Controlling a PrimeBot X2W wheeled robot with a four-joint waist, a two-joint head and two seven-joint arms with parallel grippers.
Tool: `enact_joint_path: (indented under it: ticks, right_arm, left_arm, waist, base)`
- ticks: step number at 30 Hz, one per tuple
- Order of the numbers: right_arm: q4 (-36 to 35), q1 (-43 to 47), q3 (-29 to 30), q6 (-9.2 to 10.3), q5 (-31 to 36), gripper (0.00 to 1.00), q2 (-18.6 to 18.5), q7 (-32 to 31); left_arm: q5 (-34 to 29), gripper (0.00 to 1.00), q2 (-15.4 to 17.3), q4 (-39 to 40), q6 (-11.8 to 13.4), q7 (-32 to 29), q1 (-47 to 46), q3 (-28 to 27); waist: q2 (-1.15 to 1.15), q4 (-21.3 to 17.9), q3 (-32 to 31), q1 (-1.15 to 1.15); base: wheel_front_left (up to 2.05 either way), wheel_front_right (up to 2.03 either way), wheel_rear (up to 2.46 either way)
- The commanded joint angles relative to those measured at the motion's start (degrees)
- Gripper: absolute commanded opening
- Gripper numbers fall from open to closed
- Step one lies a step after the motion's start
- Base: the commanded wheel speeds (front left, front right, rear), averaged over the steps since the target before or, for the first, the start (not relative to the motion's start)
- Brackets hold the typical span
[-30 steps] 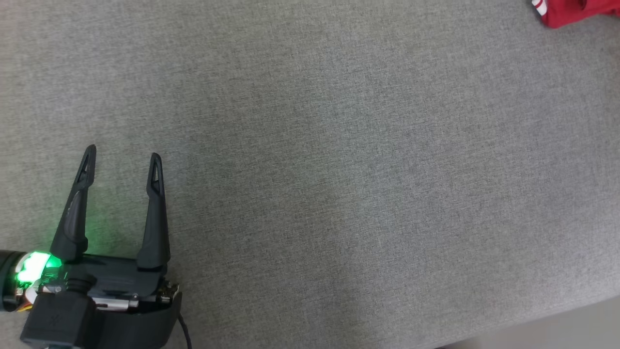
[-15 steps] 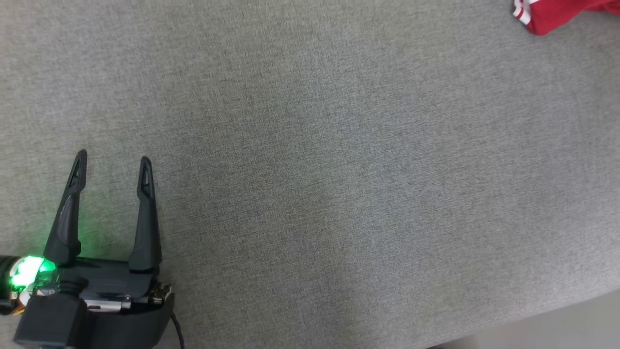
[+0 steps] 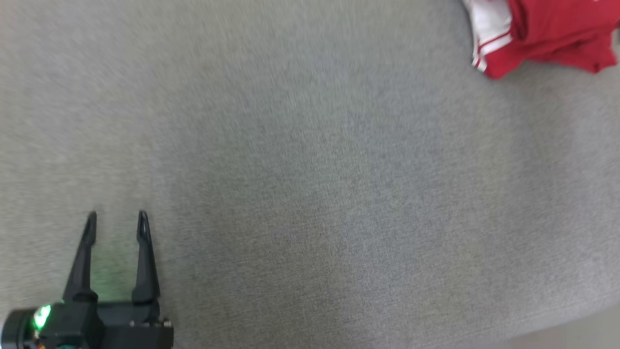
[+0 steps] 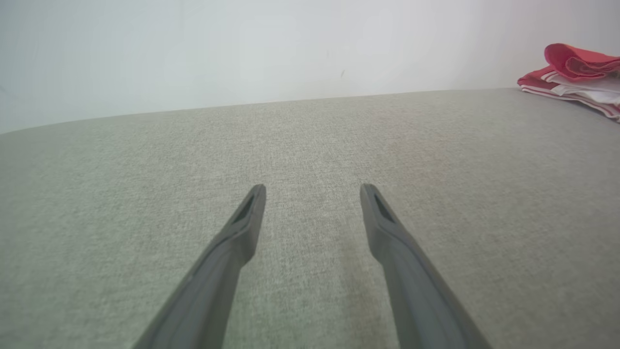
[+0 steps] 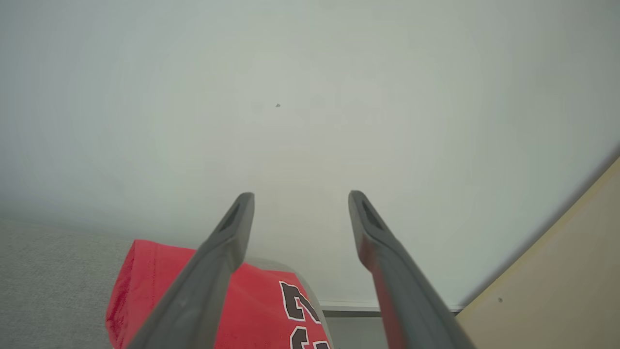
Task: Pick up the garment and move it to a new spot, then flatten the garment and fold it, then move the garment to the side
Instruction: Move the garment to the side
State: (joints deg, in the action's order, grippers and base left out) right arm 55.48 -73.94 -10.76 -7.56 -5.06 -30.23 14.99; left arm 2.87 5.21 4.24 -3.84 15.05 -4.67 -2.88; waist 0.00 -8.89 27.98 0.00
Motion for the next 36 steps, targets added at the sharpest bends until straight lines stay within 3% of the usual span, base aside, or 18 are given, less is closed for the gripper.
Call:
enact_joint_path:
  ticks: [1, 9, 19, 27, 36]
  right_arm:
    - [-2.65, 3.54, 0.39, 0.11, -0.35, 1.00, 0.77, 0.20]
    - [-18.52, 23.46, 2.11, 0.11, -3.45, 1.00, 5.37, 0.20]
    - [-31.05, 41.43, 3.61, 0.11, -5.66, 1.00, 10.08, 0.20]
    - [-37.16, 56.00, 8.64, 0.11, -6.25, 1.00, 14.82, 0.14]
    - [-41.82, 70.82, 13.17, 0.11, -3.37, 1.00, 23.78, 0.14]
  left_arm:
    - [0.22, 1.00, -0.48, -1.05, 0.09, 0.17, 1.53, -0.44]
    - [1.28, 1.00, -2.04, -6.04, 0.26, 0.16, 6.90, -2.23]
    - [1.76, 1.00, -2.34, -7.45, 1.84, 0.16, 10.87, -3.40]
    - [1.73, 1.00, -2.34, -8.36, 2.71, 0.16, 12.08, -2.32]
    - [1.36, 1.00, -2.34, -10.38, 3.33, 0.16, 11.54, -0.70]
  waist:
    - [0.00, 2.09, -8.14, 0.00]
    - [0.00, 4.72, -18.98, 0.00]
    - [0.00, 6.54, -24.45, 0.00]
    - [0.00, 8.52, -27.07, 0.00]
    - [0.00, 10.61, -28.70, 0.00]
  base:
    - [0.00, 0.00, 0.00]
    - [0.00, 0.00, 0.00]
    - [0.00, 0.00, 0.00]
    - [0.00, 0.00, 0.00]
    - [0.00, 0.00, 0.00]
